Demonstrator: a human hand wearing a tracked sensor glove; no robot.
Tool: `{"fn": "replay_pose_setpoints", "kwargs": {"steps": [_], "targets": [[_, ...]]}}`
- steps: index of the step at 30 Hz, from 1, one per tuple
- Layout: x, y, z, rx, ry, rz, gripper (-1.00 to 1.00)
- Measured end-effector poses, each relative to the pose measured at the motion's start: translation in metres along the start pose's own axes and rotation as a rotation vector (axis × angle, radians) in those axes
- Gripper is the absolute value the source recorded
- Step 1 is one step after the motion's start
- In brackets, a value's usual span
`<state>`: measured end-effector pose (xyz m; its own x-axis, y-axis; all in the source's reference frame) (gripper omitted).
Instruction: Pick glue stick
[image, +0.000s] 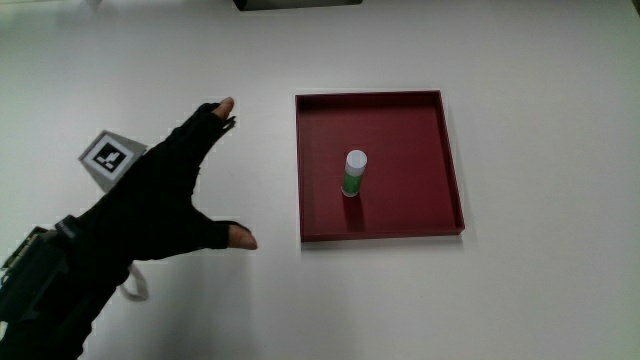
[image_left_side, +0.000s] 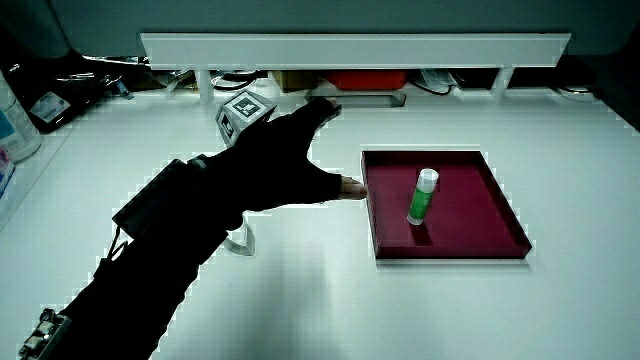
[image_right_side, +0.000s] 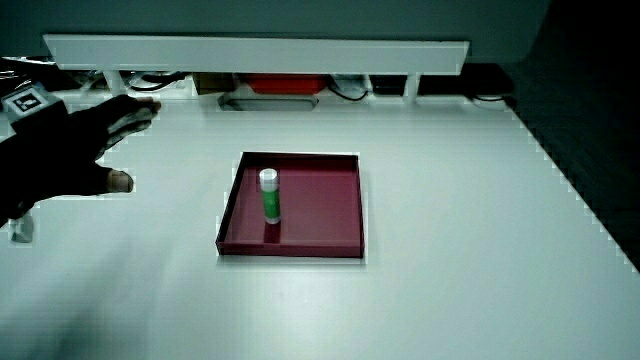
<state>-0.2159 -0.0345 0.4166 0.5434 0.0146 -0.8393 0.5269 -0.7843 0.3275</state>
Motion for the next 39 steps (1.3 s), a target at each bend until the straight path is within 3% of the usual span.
{"fn": "replay_pose_setpoints", "kwargs": {"steps": [4,5,6,7,13,14,15,16,18,19,27,29,32,39], "targets": [[0.005,0.011,-0.01,-0.019,-0.057,0.067,0.0],[0.006,0.014,-0.013,-0.025,-0.091,0.046,0.0],[0.007,0.016,-0.015,-0.026,-0.062,0.119,0.0],[0.006,0.021,-0.018,-0.027,-0.09,0.073,0.0],[0.004,0.041,-0.034,-0.038,-0.123,0.091,0.0],[0.002,0.045,-0.037,-0.038,-0.129,0.063,0.0],[0.002,0.048,-0.041,-0.039,-0.181,0.044,0.0],[0.002,0.05,-0.043,-0.042,-0.163,0.102,0.0],[0.001,0.057,-0.05,-0.047,-0.198,0.083,0.0],[-0.002,0.061,-0.054,-0.059,-0.233,0.048,0.0],[-0.012,0.084,-0.084,-0.065,-0.235,0.044,0.0],[-0.011,0.088,-0.089,-0.068,-0.226,0.076,0.0],[-0.017,0.097,-0.099,-0.063,-0.249,0.038,0.0],[-0.02,0.108,-0.113,-0.064,-0.221,0.049,0.0]]}}
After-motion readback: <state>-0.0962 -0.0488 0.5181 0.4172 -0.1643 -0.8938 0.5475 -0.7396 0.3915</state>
